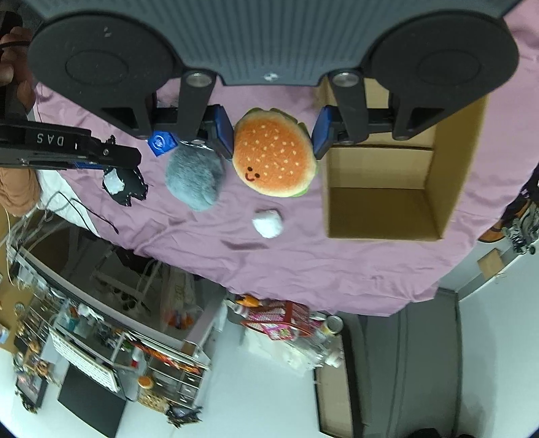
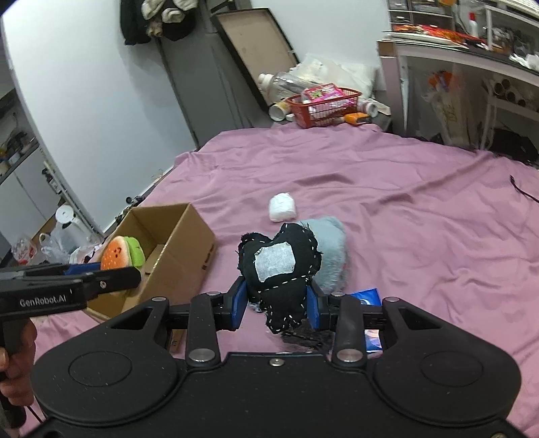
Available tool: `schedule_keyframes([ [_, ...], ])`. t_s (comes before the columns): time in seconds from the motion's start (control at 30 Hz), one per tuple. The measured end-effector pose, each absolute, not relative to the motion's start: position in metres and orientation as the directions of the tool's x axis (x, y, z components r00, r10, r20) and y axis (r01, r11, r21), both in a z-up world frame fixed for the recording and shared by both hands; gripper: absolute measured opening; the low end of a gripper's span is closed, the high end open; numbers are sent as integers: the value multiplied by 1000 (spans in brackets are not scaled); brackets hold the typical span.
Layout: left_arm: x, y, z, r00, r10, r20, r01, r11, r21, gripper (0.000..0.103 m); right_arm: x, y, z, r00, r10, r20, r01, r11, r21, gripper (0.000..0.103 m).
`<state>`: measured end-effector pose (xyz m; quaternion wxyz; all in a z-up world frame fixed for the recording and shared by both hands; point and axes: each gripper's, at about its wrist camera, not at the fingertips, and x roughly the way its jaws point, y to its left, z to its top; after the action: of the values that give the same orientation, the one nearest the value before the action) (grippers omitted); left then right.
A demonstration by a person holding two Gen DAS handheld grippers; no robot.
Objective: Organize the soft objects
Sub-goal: 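Grasp the burger plush with the left tool while the right tool grasps the black heart plush, then carry both plushes over the cardboard box and open both tools to drop them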
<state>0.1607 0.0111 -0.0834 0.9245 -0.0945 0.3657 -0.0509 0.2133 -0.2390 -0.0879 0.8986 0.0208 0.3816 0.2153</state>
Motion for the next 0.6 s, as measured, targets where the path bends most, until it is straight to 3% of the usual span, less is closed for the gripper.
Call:
schedule_keyframes([
  [0.43, 146, 81, -94, 738, -58, -672, -127, 967, -222, 49, 216, -176, -88, 561, 489, -667, -498, 844, 200, 36],
  [0.6, 151, 103, -108, 707, -25, -707, -169, 964, -203, 49, 221, -158, -86, 505, 547, -667, -520, 810, 271, 36],
])
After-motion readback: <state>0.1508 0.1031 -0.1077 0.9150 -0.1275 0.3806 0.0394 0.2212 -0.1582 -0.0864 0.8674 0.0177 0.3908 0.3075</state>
